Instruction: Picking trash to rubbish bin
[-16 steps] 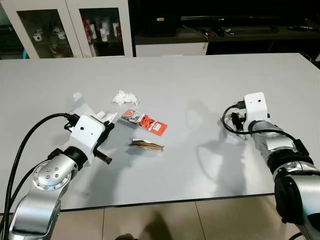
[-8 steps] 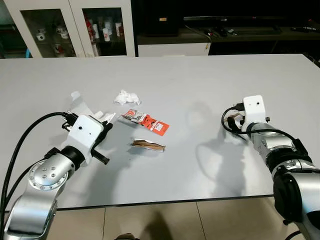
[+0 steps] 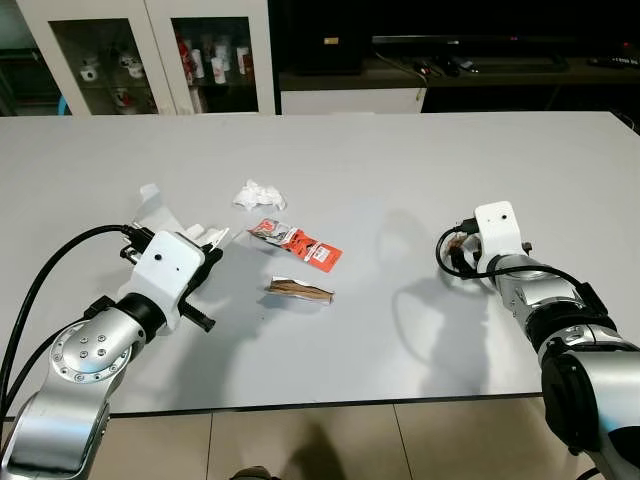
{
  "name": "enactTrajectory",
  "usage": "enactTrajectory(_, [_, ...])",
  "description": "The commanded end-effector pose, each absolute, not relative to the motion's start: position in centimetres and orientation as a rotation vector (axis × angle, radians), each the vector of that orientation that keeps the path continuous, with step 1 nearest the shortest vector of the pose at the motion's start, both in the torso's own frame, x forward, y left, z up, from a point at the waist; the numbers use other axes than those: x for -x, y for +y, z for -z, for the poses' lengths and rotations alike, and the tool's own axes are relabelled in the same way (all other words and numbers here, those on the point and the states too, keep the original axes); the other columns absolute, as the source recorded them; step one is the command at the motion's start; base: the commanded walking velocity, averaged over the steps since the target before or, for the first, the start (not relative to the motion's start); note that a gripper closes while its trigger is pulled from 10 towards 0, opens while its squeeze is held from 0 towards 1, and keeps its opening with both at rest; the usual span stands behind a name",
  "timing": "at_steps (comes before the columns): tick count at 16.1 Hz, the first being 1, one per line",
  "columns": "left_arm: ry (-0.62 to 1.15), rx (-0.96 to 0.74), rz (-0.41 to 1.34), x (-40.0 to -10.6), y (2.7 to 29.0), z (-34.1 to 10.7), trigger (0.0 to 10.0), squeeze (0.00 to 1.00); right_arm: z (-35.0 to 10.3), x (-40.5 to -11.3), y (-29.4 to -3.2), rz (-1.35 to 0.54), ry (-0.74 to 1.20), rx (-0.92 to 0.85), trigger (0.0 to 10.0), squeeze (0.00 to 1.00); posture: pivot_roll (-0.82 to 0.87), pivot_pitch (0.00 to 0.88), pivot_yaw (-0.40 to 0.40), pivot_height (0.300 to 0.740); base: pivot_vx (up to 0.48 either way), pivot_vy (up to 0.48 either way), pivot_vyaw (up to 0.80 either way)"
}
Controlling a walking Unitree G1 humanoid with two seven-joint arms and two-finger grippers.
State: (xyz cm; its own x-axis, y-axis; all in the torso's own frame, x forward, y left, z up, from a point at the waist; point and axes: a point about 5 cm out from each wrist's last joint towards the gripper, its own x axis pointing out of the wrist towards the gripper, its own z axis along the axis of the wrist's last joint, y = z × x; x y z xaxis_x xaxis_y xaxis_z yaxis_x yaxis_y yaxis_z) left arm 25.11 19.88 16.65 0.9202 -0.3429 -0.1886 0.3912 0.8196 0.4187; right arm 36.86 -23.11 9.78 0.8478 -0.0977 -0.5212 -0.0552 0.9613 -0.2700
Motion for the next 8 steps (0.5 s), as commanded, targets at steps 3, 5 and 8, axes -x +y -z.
enactTrajectory(3, [0.105, -0.473, 0.408, -24.96, 19.9, -16.99, 10.0, 0.0, -7.01, -35.03, -23.17, -0.044, 0.732, 0.248, 10.0, 0.0, 0.25, 0.0, 0.006, 0.74, 0.0, 0.0, 0.0])
enactTrajectory(5, [0.104, -0.474, 0.411, -25.12, 19.8, -17.02, 10.0, 0.0, -6.74, -34.76, -23.31, -0.054, 0.756, 0.231, 10.0, 0.0, 0.25, 0.0, 0.006, 0.74, 0.0, 0.0, 0.0])
enactTrajectory(8, [0.104, -0.473, 0.416, -25.16, 19.73, -16.97, 10.0, 0.0, -6.6, -34.59, -23.34, -0.079, 0.773, 0.216, 0.0, 0.0, 0.25, 0.0, 0.007, 0.74, 0.0, 0.0, 0.0])
